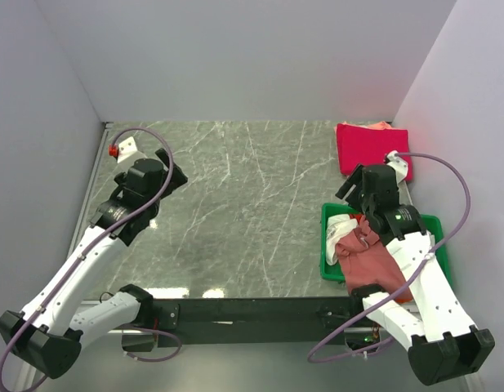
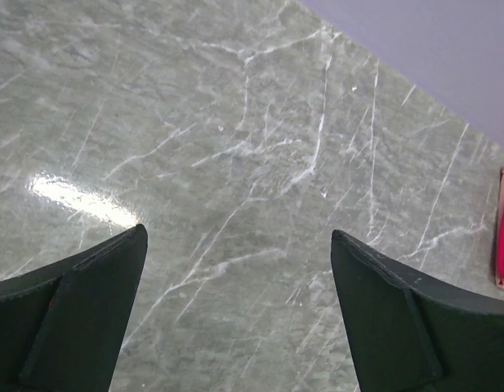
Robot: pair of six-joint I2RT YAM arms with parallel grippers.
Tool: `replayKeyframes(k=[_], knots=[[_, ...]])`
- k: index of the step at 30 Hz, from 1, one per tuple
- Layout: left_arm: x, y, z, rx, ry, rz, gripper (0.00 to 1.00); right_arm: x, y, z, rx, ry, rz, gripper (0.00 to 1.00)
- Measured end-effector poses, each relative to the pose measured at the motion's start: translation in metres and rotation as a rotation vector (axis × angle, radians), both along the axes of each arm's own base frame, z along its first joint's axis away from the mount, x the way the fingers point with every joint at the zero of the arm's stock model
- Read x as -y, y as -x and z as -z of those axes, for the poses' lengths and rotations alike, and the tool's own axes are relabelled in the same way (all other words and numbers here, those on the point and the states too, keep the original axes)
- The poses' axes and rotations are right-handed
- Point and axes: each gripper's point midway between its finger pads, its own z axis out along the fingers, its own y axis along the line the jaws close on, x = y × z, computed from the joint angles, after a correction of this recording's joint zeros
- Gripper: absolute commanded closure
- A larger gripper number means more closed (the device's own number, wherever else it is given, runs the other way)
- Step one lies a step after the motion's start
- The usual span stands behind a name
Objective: Fold and stack the t-shirts
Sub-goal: Grab the tshirt from the pile
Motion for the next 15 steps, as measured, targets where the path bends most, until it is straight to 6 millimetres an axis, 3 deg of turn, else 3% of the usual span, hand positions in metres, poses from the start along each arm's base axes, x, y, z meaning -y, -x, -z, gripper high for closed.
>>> replayKeyframes(k=[10,15], knots=[[-0.003,0.001,-0.024,0.098,0.021,0.002,0.01,0.004,0.009,0.001,-0.018,0.013,0.005,0.19],[0.003,-0.002,-0.021,0.095,0.019,0.033,0.01,0.014,0.023,0.01,-0.1,0.027,0.08,0.19]])
